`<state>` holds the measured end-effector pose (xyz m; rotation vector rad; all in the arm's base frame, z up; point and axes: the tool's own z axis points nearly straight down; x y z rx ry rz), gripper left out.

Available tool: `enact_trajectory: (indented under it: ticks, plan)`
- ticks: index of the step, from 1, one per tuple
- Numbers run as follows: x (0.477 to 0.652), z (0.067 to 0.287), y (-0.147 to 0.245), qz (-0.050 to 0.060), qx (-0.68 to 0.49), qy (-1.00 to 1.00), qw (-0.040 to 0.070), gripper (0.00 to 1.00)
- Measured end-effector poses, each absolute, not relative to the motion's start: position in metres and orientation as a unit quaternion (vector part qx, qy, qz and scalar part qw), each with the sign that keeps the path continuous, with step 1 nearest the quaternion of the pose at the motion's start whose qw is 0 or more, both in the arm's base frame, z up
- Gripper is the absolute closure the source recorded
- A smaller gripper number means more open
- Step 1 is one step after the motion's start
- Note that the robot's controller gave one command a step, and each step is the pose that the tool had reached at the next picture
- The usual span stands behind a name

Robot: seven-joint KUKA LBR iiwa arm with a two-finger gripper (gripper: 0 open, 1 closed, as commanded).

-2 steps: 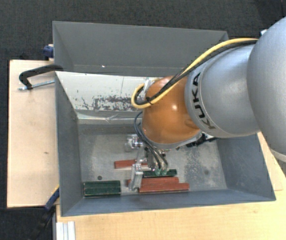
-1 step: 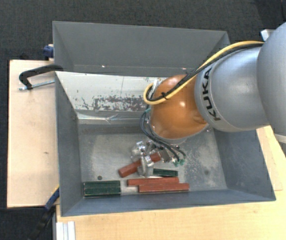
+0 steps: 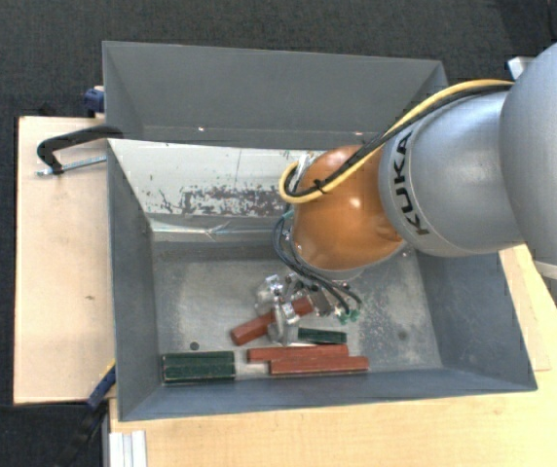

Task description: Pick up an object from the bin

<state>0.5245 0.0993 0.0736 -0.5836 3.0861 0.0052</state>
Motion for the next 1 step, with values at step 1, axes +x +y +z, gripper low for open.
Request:
enact_trajectory:
  ticks: [1]
  plan:
    - [0.5481, 0.2039, 0.1167, 0.001, -0.198, 0.98, 0.003, 1.0]
